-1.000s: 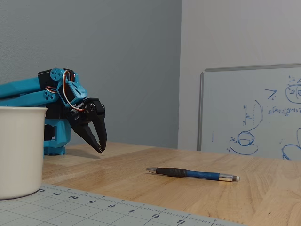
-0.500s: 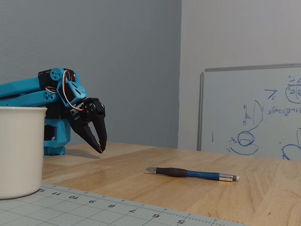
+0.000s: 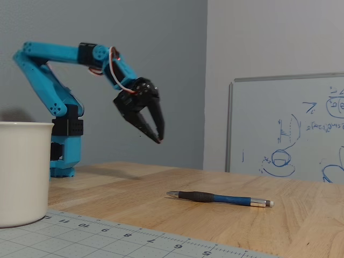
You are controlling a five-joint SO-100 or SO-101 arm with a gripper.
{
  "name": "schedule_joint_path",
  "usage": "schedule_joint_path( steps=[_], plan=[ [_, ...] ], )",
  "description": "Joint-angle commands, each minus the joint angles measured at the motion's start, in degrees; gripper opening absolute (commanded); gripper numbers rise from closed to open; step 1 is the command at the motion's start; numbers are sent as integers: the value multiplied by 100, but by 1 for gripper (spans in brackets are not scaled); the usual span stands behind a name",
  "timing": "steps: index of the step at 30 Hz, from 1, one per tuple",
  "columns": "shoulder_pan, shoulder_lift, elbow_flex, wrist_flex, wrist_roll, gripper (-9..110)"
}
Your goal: Touch the pen.
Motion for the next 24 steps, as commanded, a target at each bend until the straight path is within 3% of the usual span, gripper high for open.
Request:
schedule_joint_path(
  steps=[1,8,16,24],
  plan=[
    [413,-1784,-2241,-158,-9,1],
    [993,-4456,-5432,105,-26,1],
    [1283,-6407,-8771,1890,-149,1],
    [1415,-7312,-9773,2593,-589,1]
  ],
)
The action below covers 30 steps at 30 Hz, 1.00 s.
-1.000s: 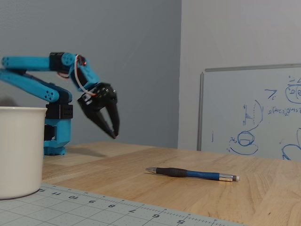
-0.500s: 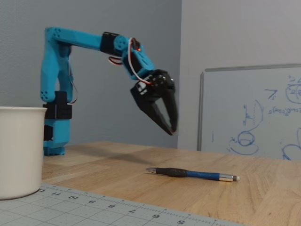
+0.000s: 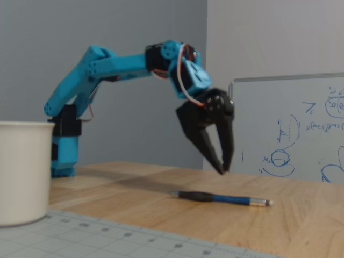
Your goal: Touch the pen.
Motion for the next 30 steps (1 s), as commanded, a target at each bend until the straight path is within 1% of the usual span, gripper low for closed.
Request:
schedule_joint_path(
  steps=[1,12,17,21,30],
  plan=[
    [18,149,-677,105,-70,1],
    [-352,18,-185,141,-18,1],
    [-536,527,527,97,466,1],
    [-554,817,993,88,501,1],
    [-563,1046,1819,-914,562,1]
  ],
)
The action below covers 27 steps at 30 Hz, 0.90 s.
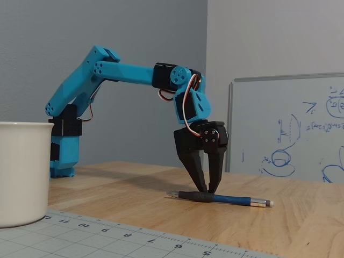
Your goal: Touch the pen.
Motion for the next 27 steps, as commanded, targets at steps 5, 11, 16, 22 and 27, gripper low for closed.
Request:
schedule_joint_path(
  steps=[5,11,16,22,27],
  plan=[
    [-35,826,53,-492,26,1],
    [9,1257,167,-360,35,1],
    [-9,1688,105,35,97,1],
    [211,1758,123,62,18,1],
    [439,1459,167,62,9,1]
  ],
)
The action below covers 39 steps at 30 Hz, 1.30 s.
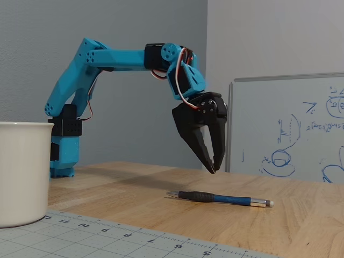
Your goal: Touch the pen.
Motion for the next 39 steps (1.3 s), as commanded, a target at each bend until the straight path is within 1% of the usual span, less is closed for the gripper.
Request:
schedule_joint_path(
  steps=[1,22,25,29,33,39],
  plan=[
    [158,431,-88,26,-9,1],
    [229,-26,-44,53,70,1],
    [352,-97,-105,35,0,1],
    [773,-88,-141,26,-9,1],
    [861,-105,-149,9,-18,1],
    [870,-765,-519,-457,-18,1]
  ],
)
